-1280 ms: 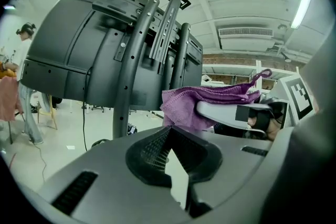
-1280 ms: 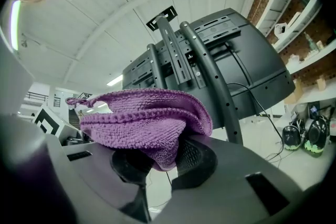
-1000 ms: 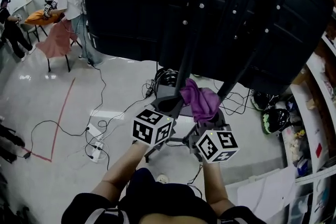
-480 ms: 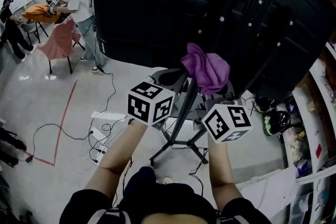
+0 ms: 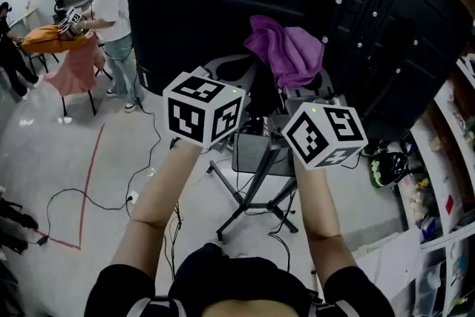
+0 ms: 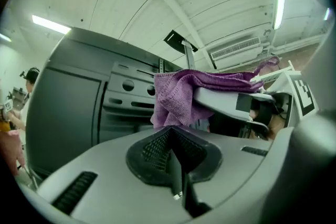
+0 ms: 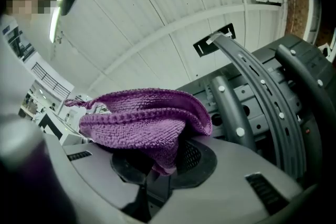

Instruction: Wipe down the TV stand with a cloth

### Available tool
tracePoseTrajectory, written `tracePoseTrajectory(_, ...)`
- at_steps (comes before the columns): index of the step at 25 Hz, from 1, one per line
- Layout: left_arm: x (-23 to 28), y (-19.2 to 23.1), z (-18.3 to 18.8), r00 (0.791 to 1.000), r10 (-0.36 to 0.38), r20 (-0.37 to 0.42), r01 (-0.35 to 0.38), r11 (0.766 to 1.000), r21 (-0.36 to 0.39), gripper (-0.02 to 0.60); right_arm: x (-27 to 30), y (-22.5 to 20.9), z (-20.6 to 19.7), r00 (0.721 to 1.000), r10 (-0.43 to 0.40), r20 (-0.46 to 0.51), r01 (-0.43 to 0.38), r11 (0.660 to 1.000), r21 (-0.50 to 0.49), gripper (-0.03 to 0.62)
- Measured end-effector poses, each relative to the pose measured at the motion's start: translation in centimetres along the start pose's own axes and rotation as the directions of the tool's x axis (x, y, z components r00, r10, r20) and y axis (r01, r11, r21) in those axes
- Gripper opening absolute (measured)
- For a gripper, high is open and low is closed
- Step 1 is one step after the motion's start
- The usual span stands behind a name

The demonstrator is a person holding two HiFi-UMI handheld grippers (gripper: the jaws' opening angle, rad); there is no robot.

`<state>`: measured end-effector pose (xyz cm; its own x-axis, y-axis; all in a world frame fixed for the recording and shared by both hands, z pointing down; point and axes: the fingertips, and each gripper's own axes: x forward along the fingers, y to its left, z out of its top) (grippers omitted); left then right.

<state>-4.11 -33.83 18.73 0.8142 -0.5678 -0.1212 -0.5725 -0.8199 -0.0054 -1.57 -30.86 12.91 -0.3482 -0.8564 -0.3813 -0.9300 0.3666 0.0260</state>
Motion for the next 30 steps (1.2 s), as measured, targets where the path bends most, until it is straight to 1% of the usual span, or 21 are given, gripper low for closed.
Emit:
tracePoseTrajectory(3,0.1,1.3,2.3,0.999,0.010,0.031,-0.012,0.999,0.039,0.006,2.6,0.7,1.9,0.999,0.006,0.039,-0.005,1.000,-0.029,0.064)
tracePoseTrajectory(6,-0.1,3.5,4.6,0.998,0.041,0.057,-0.044,0.997,0.062,0.006,5.5,1.6,3.7,0.997,0.011,0.072,-0.008,0.999,-0.047,0.064)
tracePoseTrajectory(9,-0.7,6.0,7.1,0.993,0.078,0.089,-0.086,0.993,0.085,0.005,8.3,2.3,5.4,0.994,0.024,0.109,-0.021,0.999,-0.028,0.064)
tracePoseTrajectory(12,-1.6,8.9,9.8,0.984,0.120,0.129,-0.133,0.987,0.093,0.006,10.6,3.1,6.6,0.991,0.036,0.131,-0.033,0.999,-0.019,0.064)
tracePoseTrajectory(14,-2.2,10.7,11.5,0.979,0.141,0.146,-0.157,0.982,0.104,0.006,12.1,3.5,6.7,0.992,0.036,0.125,-0.035,0.999,-0.005,0.064)
tracePoseTrajectory(17,-2.4,12.7,13.7,0.975,0.162,0.153,-0.183,0.974,0.133,0.006,14.5,3.4,6.1,0.996,0.030,0.086,-0.032,0.999,0.026,0.064)
tracePoseTrajectory(20,-1.6,13.8,15.0,0.975,0.167,0.145,-0.189,0.970,0.153,0.006,16.4,2.6,5.2,0.999,-0.002,0.041,0.001,1.000,0.031,0.064)
tracePoseTrajectory(25,1.1,13.6,15.7,0.984,0.141,0.112,-0.159,0.971,0.180,0.006,17.4,0.7,4.2,0.999,-0.050,0.002,0.050,0.998,0.043,0.064)
tracePoseTrajectory(27,2.3,13.3,15.6,0.986,0.132,0.101,-0.149,0.970,0.192,0.005,17.3,0.1,4.0,0.998,-0.056,-0.004,0.056,0.998,0.038,0.064)
tracePoseTrajectory(30,3.4,12.6,15.9,0.986,0.132,0.106,-0.152,0.967,0.206,0.006,17.0,-0.8,4.1,0.998,-0.061,-0.012,0.061,0.998,0.031,0.064)
